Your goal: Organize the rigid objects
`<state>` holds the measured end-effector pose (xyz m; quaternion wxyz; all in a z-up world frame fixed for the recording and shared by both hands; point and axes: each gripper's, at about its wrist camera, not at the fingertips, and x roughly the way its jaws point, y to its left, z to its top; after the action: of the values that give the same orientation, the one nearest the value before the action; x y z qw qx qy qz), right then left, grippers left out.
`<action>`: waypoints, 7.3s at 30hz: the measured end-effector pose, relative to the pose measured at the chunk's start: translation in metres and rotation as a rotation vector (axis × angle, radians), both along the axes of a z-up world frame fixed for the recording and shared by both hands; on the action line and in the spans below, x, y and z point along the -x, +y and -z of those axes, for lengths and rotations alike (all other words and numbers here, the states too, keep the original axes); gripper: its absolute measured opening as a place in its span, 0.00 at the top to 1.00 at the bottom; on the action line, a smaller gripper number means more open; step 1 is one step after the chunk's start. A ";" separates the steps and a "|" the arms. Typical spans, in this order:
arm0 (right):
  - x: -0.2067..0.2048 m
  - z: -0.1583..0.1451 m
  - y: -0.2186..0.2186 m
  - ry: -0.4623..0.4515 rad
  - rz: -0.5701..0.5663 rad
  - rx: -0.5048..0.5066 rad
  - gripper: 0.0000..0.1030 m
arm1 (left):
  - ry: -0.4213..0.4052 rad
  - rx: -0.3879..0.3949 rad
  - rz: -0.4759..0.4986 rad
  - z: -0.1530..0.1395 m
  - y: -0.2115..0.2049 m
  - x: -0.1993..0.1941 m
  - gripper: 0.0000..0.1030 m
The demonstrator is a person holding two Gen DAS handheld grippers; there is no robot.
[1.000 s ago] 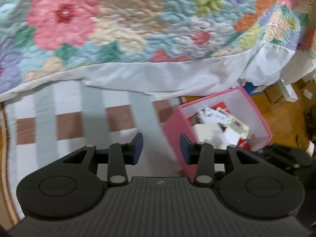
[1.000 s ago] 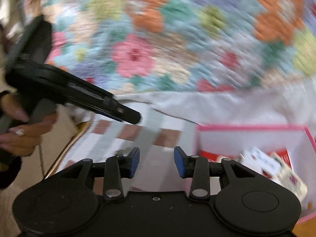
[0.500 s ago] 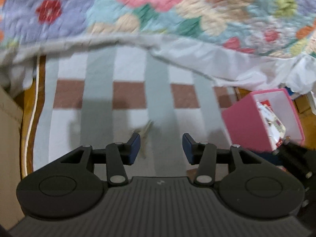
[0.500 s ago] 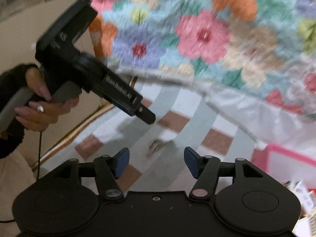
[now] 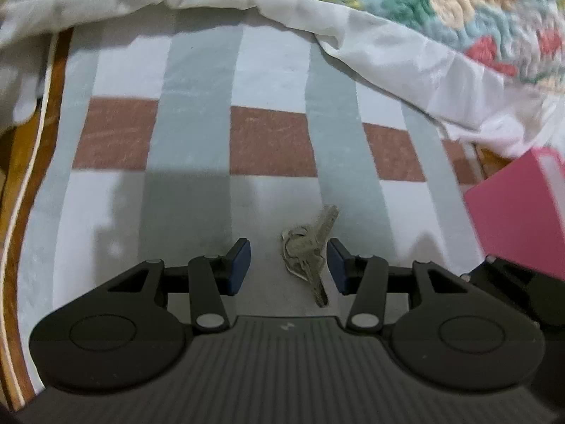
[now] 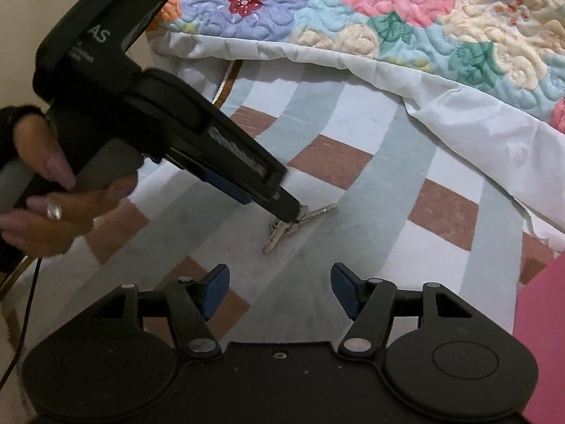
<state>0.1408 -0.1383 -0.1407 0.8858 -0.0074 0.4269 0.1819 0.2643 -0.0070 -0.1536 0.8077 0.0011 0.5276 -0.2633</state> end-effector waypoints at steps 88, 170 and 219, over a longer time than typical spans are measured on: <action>0.109 -0.070 -0.068 -0.231 0.121 -0.151 0.88 | -0.013 0.335 0.043 -0.098 -0.024 0.125 0.91; 0.213 -0.175 -0.152 -0.139 0.485 0.064 0.07 | -0.091 -0.110 -0.102 -0.182 -0.084 0.233 0.20; 0.197 -0.177 -0.143 0.123 0.577 0.098 0.05 | -0.038 -0.330 -0.119 -0.183 -0.071 0.238 0.00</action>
<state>-0.0559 -0.2809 0.0361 0.8720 0.0826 0.4724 -0.0981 0.0264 -0.0779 0.0295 0.8205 0.1074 0.5474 -0.1249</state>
